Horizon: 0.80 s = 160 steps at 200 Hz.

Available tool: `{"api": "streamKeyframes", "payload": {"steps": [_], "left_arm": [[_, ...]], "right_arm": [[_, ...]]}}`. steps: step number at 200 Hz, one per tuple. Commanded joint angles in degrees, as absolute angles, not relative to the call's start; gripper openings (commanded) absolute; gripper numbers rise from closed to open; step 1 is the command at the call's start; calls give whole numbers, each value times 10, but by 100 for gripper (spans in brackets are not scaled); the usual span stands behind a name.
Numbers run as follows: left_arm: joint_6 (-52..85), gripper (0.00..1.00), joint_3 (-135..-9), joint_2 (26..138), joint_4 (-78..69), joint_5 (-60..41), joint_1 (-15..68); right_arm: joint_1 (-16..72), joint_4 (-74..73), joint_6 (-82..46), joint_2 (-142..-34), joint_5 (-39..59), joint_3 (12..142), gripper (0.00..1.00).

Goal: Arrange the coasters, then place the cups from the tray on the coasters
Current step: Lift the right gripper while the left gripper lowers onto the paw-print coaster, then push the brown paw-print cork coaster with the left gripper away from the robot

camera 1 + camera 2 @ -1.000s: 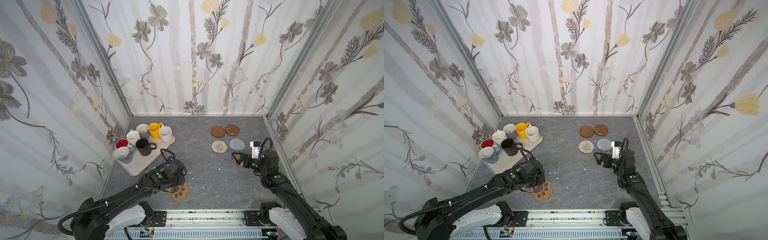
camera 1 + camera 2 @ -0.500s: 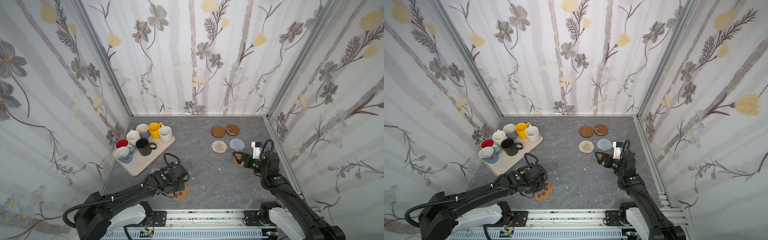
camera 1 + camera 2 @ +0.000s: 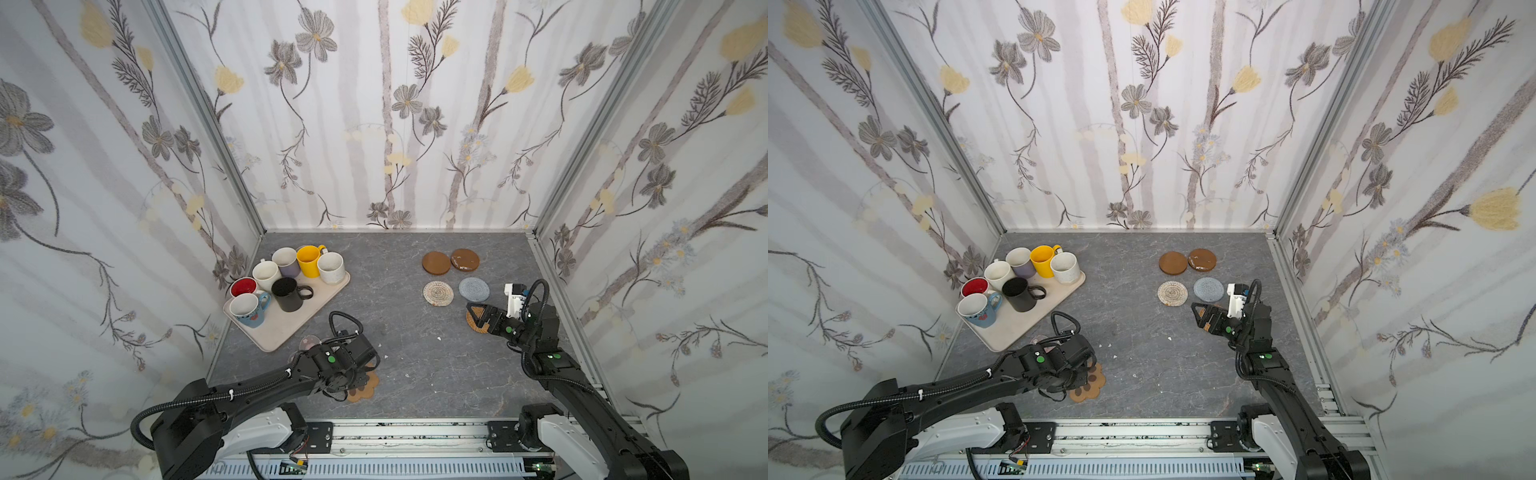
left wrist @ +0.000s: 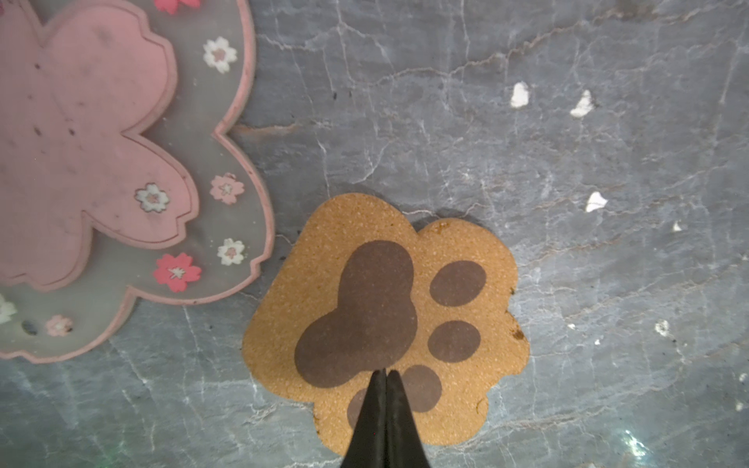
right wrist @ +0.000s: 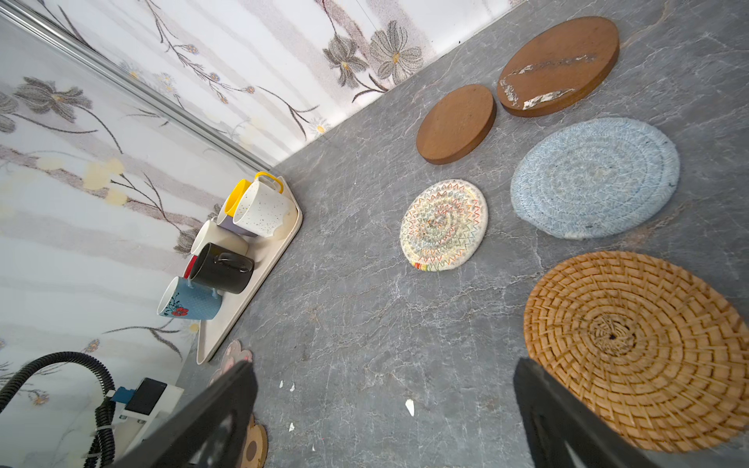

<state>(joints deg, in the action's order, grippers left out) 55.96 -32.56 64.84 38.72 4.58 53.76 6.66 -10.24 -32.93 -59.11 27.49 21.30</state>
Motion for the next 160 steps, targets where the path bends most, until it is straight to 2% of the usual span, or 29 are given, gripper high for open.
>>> {"api": "streamKeyframes", "payload": {"steps": [1, 41, 68, 160], "left_arm": [[571, 0, -330, 659, 390, 65, 544], [572, 0, -330, 675, 378, 65, 549], [570, 8, -330, 691, 366, 62, 552], [566, 15, -343, 764, 275, 38, 567]], "right_arm": [[66, -122, -329, -593, 268, 212, 100], [65, -122, -329, -592, 266, 211, 100], [65, -121, -328, -592, 266, 211, 100], [64, -118, -327, -589, 265, 209, 100]]}}
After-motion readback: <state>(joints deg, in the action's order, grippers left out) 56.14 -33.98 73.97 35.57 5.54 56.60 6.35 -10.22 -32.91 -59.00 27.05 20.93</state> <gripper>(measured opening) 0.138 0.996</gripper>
